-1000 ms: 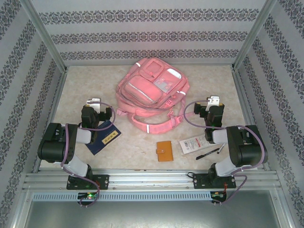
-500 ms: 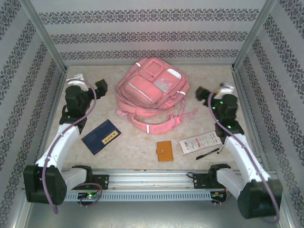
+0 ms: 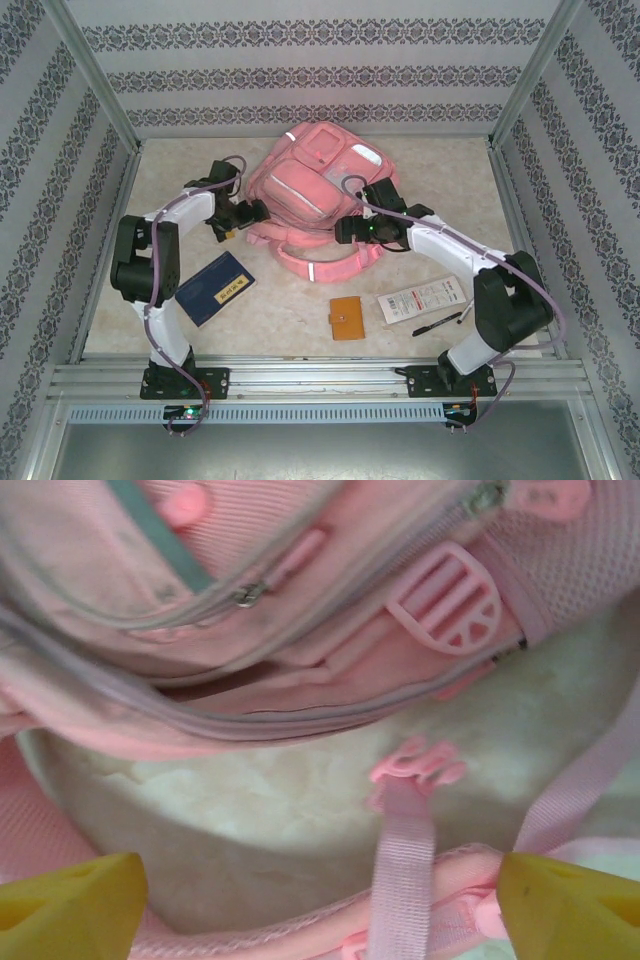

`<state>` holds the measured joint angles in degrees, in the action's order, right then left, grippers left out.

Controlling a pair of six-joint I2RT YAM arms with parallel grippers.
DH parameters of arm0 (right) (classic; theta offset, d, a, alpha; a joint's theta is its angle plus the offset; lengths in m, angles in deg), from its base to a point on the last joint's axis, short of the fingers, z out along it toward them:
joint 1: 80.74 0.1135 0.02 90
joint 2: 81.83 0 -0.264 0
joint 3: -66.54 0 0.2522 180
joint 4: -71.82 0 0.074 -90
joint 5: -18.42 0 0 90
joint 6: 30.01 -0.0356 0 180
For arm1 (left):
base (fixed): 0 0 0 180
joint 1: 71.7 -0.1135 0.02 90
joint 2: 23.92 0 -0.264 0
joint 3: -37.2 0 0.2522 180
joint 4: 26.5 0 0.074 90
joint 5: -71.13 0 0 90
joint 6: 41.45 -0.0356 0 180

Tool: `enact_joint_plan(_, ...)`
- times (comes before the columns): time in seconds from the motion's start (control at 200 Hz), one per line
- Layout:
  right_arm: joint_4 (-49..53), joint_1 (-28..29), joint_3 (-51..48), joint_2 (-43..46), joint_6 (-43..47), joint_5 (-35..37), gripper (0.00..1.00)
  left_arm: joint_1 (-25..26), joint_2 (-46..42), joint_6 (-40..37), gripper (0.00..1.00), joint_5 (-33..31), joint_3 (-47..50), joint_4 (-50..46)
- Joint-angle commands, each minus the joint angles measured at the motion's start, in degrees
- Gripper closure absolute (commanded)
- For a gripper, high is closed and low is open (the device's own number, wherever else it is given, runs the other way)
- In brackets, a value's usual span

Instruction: Pack the student bag

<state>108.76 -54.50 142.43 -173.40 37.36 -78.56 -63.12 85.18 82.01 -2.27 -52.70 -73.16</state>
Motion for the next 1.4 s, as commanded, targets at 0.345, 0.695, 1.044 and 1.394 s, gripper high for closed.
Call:
enact_joint_plan(0.345, 0.0, 1.1, 6.2, -7.2, 2.3, -13.8, 0.15, 4.9, 6.1, 7.0, 0.43, -2.8, -6.1, -3.6)
enact_joint_plan(0.695, -0.7, 3.0, 12.1, -11.6, 62.9, -10.2, 0.15, 5.3, 0.9, 5.0, 1.00, 0.0, -7.1, -5.8)
enact_joint_plan(1.044, -7.0, 5.2, 16.8, -22.5, 74.4, 5.5, 0.87, 6.2, -3.8, 6.0, 1.00, 4.1, -10.0, -7.6)
enact_joint_plan(1.394, -16.0, -7.2, 24.3, -3.6, 58.7, -27.6, 1.00, 7.2, -5.1, 5.8, 1.00, 0.7, -44.3, -11.9)
